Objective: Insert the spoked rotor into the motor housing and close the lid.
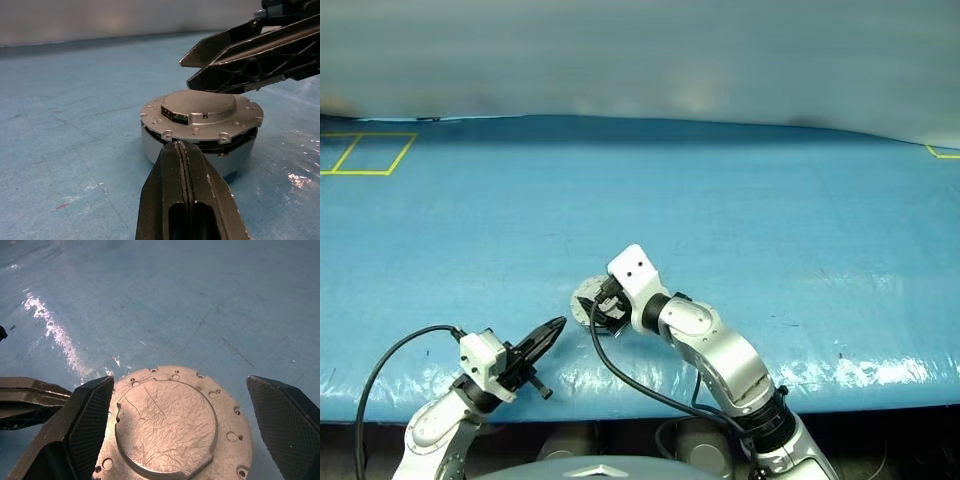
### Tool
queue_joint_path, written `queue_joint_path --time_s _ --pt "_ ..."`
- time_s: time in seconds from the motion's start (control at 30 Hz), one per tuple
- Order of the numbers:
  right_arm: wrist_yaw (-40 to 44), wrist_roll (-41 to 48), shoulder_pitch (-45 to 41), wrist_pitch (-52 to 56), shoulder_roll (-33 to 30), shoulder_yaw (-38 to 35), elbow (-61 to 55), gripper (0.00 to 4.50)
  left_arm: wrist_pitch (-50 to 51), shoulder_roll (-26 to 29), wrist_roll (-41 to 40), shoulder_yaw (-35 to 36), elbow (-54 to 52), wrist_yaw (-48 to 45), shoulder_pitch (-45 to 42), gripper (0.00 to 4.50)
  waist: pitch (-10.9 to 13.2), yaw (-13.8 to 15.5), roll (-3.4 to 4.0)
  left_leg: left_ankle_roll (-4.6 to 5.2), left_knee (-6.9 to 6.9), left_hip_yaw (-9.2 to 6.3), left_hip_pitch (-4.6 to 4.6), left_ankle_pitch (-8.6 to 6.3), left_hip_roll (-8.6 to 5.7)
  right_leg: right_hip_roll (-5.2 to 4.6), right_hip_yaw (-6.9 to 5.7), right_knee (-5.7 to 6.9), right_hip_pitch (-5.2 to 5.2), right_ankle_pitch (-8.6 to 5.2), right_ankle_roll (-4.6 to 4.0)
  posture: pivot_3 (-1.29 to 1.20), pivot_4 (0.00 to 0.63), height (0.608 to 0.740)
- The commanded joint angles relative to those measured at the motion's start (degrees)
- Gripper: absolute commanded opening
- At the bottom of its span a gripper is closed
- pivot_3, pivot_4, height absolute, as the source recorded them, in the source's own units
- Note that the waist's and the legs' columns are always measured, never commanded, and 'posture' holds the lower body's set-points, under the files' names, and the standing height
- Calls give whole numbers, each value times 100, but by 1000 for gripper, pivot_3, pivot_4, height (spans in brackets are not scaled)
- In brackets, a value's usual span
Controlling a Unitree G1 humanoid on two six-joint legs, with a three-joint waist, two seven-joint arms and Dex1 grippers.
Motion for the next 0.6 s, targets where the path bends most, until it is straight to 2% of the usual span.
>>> queue_joint_path --time_s 0.03,0.6 --pt "97 -73 -27 -233 41 33 26 4461 -134 7 -100 -27 -31 34 -9 0 0 1 1 0 0 0 -1 0 0 0 0 0 0 1 0 0 150 740" --pt "392 -445 97 -511 -87 338 204 4461 -70 39 -94 -93 -31 349 -57 0 0 -16 1 0 -3 -1 0 0 0 0 -1 0 -2 0 2 0 150 740"
